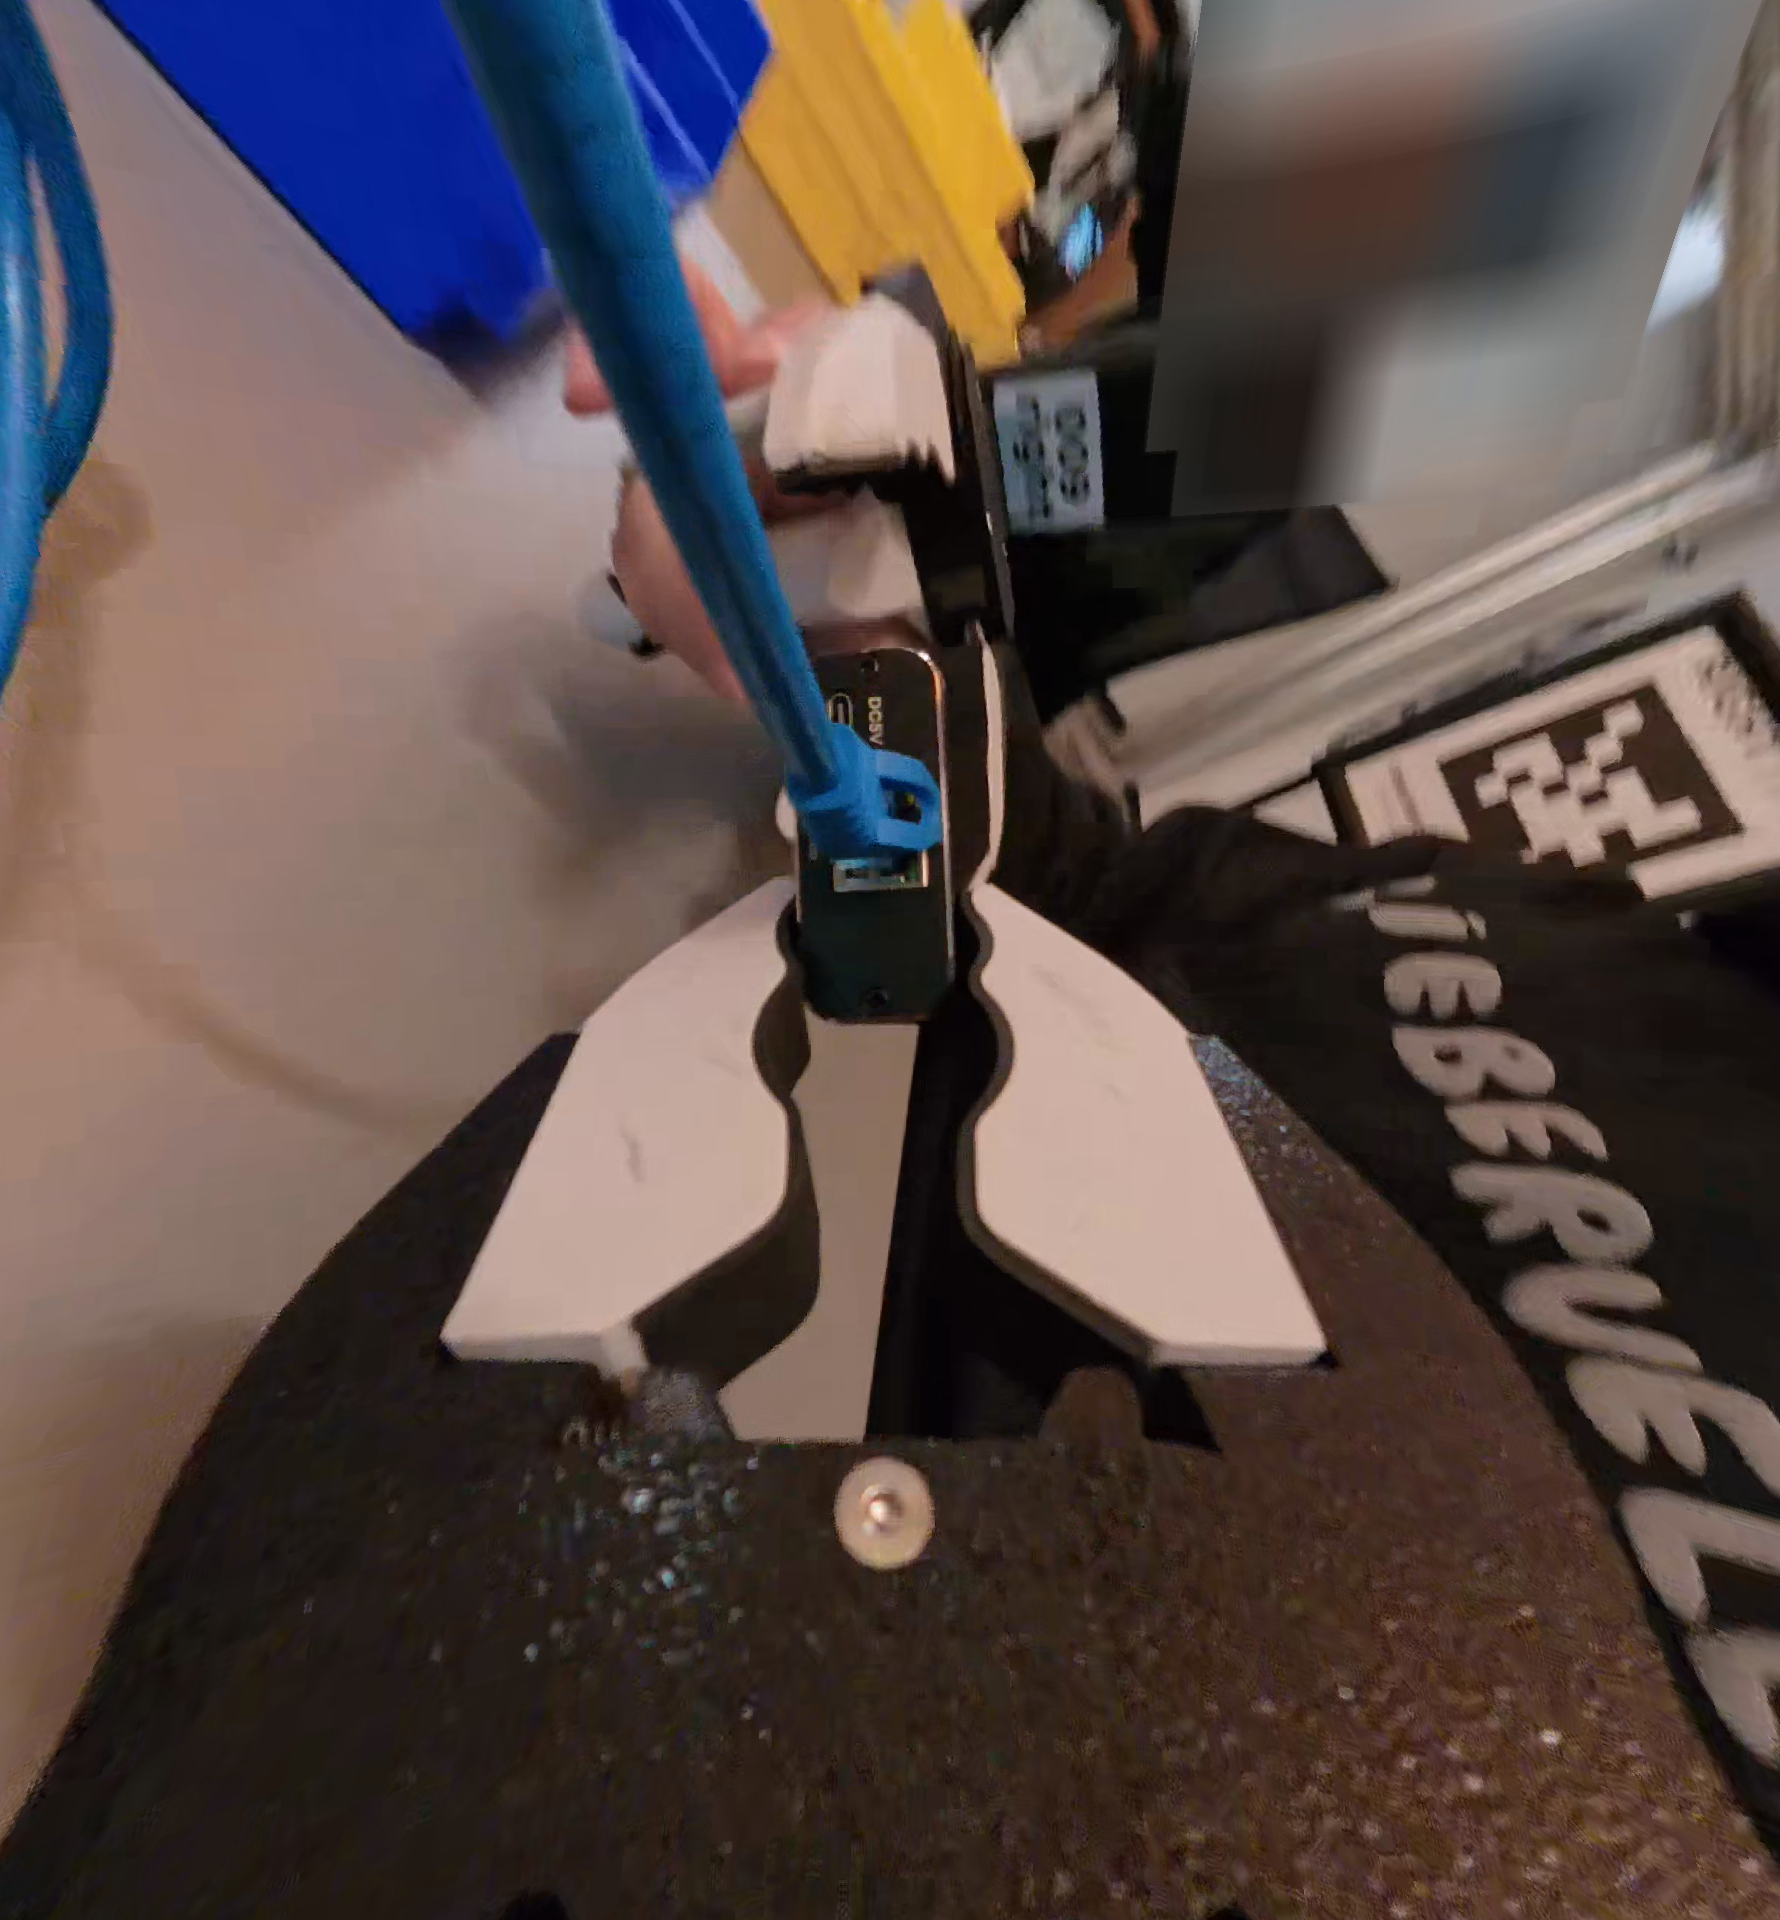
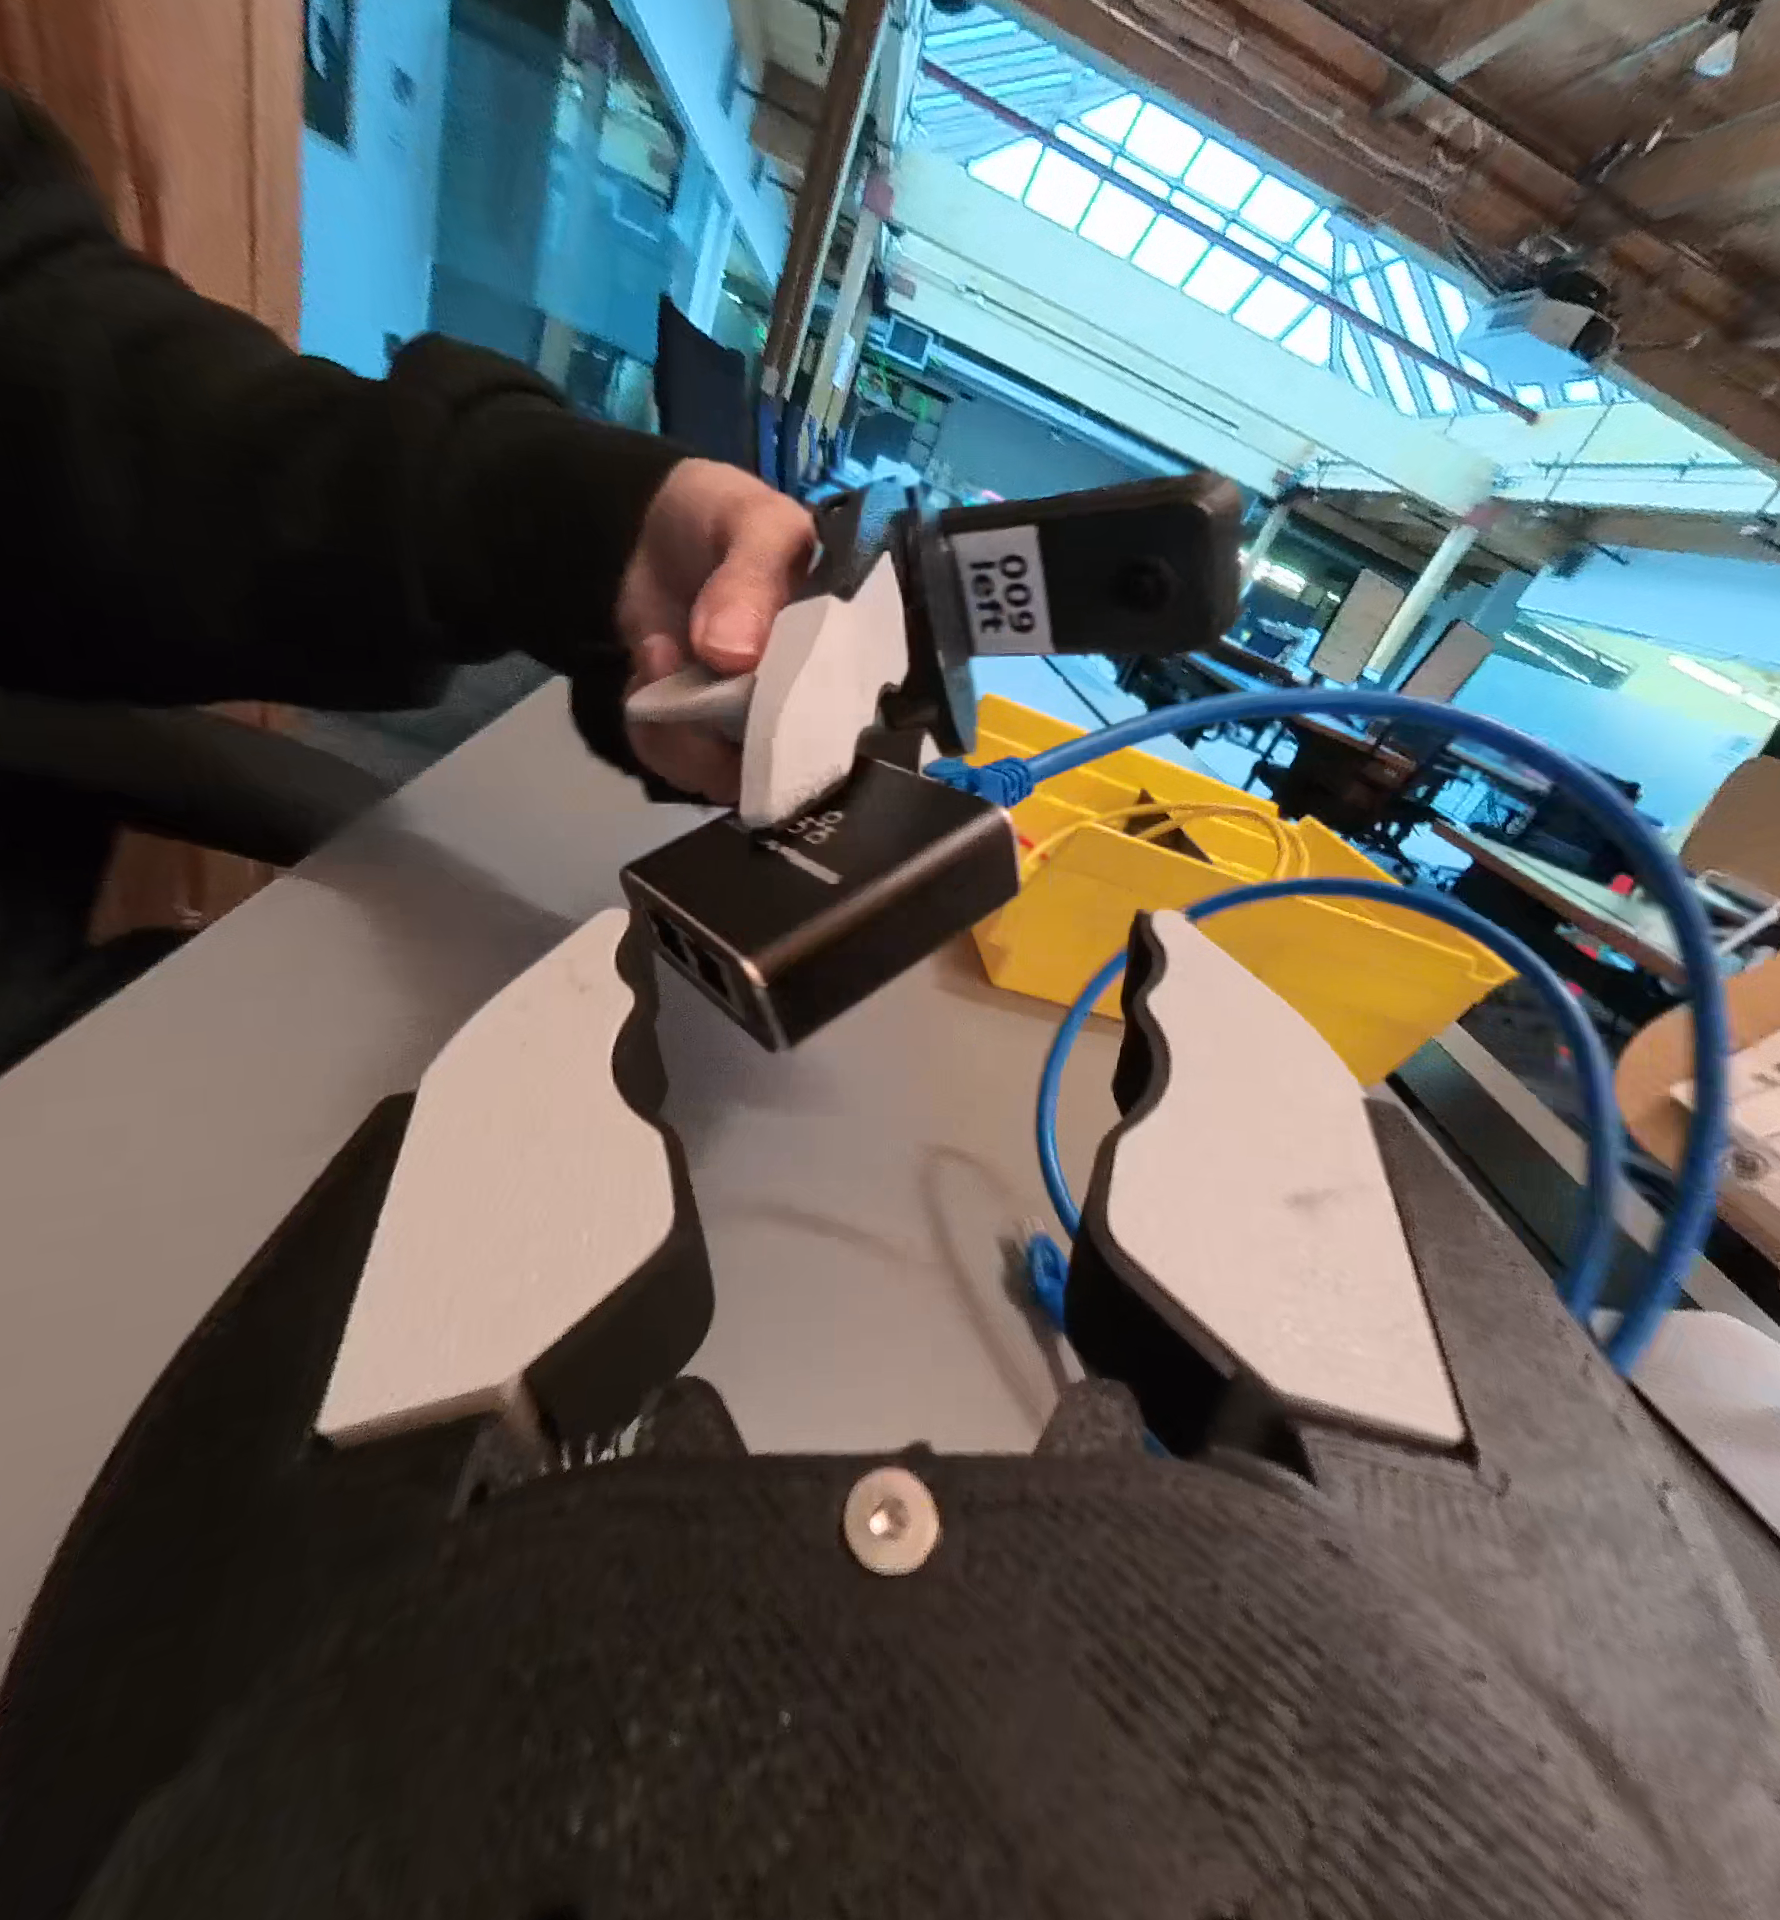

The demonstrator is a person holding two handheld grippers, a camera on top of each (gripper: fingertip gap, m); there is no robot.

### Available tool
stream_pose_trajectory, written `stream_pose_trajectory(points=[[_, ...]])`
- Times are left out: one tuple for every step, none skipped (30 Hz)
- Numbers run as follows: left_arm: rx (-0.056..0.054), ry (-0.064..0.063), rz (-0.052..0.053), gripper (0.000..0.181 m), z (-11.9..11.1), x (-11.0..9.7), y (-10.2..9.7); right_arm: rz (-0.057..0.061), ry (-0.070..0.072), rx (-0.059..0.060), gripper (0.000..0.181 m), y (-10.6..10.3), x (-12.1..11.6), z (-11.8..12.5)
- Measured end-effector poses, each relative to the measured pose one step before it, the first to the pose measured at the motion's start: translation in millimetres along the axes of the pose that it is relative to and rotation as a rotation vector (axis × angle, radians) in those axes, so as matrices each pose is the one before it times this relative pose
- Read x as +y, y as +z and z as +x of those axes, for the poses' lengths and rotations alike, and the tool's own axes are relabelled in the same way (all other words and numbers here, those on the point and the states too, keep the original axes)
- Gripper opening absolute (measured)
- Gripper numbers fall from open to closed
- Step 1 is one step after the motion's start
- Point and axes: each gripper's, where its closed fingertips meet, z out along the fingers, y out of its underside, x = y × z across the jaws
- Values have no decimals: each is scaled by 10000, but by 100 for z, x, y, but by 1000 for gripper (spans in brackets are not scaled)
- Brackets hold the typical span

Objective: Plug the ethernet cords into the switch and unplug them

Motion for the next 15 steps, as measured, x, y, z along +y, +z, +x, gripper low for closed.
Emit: stream_pose_trajectory(points=[[-71, 55, -414, 25, 81, 203, -133, 99, -48, -149, 86, 82, -209, -315], [-84, 19, -352, 25, 15, 149, -59, 13, -11, -201, 85, 245, -49, -418], [54, -22, -385, 25, 140, 211, -5, -121, -25, -191, 82, 351, 192, -403], [79, -4, -313, 25, 154, 136, 50, -215, -163, -125, 73, 369, 364, -339], [-68, 46, -159, 25, -54, -25, -5, -140, -282, -263, 68, 343, 266, -552], [-187, 77, 39, 25, -197, -198, -188, -154, -301, 158, 68, 186, 204, 102], [-221, 154, 466, 25, -172, -758, -336, -250, -264, 409, 68, 81, 228, 569], [-224, 220, 811, 25, -117, -1192, -400, -192, -121, 623, 68, 50, 92, 861], [-396, 212, 1138, 24, -283, -1531, -418, -75, 87, 750, 68, 64, -85, 1080], [-750, 131, 1328, 25, -711, -1626, -419, -114, 372, 823, 68, 132, -22, 1216], [-915, 296, 1343, 27, -813, -1461, -411, -178, 498, 967, 67, 190, 158, 1335], [-878, 678, 1220, 27, -603, -1126, -331, -254, 438, 822, 67, 243, 370, 1051], [-868, 958, 934, 30, -448, -630, -299, -344, 298, 825, 67, 191, 503, 980], [-943, 1003, 644, 35, -423, -218, -294, -382, 175, 875, 67, 104, 522, 1021], [-943, 934, 462, 43, -347, 26, -225, -307, 124, 580, 68, 78, 416, 662]])
